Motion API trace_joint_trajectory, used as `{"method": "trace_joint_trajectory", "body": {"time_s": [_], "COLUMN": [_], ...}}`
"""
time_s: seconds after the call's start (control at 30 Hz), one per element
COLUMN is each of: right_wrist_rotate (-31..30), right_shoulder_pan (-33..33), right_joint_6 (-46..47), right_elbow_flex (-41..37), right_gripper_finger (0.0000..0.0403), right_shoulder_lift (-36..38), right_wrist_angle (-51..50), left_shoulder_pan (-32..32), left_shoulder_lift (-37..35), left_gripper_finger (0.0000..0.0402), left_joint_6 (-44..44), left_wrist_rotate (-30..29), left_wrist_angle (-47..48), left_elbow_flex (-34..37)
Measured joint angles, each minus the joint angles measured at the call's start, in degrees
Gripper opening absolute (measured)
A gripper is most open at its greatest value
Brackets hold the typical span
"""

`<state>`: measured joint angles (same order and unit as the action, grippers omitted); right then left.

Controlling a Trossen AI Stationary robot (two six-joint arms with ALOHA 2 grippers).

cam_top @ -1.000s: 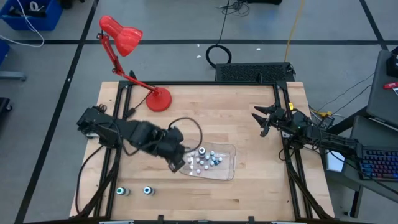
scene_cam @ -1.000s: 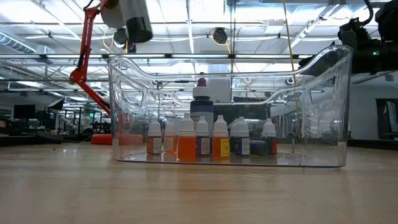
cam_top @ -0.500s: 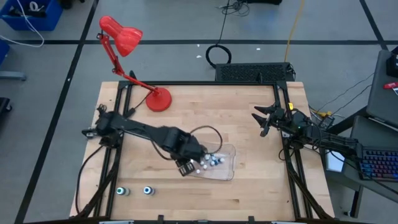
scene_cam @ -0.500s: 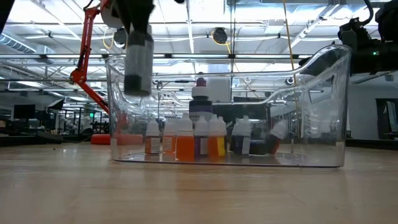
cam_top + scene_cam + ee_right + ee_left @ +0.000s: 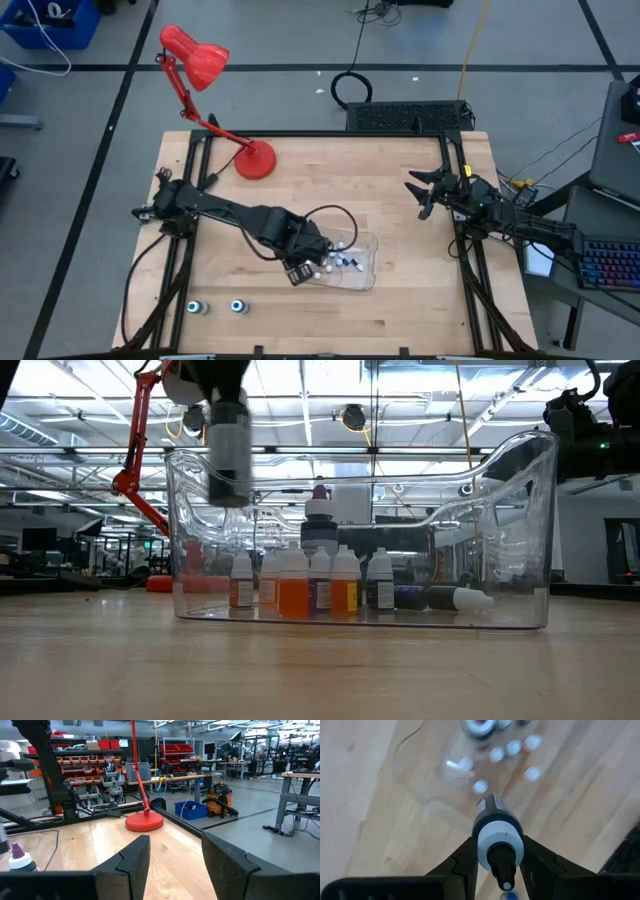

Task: Pick & Place food coloring
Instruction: Put the large black food coloring bottle into the transparent bin

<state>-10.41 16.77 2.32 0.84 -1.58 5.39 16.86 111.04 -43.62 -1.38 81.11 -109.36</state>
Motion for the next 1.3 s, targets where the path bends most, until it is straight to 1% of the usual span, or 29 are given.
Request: {"method": "trace_joint_trajectory", "body": {"time_s": [0.3, 0.47, 0.73, 1.3], "right_wrist_rotate": [0.0, 0.0, 0.0, 0.0], "right_shoulder_pan": [0.0, 0.0, 0.0, 0.0], "right_joint_6": [0.0, 0.0, 0.0, 0.0], "right_elbow_flex": [0.0, 0.0, 0.0, 0.0], "right_gripper_finger": [0.0167, 0.0167, 0.0167, 0.0167], "right_shoulder_lift": [0.0, 0.0, 0.0, 0.0], "right_wrist_angle": [0.0, 0.0, 0.0, 0.0], "left_shoulder_pan": [1.4, 1.6, 1.6, 1.7], "left_shoulder_lift": [0.9, 3.6, 6.7, 9.2], "left_gripper_finger": [0.012, 0.012, 0.012, 0.012], "left_joint_6": [1.0, 2.9, 3.3, 3.5], "left_wrist_rotate": [-0.8, -1.2, -0.3, -0.5], "left_wrist_angle": [-4.8, -4.7, -4.9, -8.0], "left_elbow_flex": [0.0, 0.0, 0.0, 0.0]}}
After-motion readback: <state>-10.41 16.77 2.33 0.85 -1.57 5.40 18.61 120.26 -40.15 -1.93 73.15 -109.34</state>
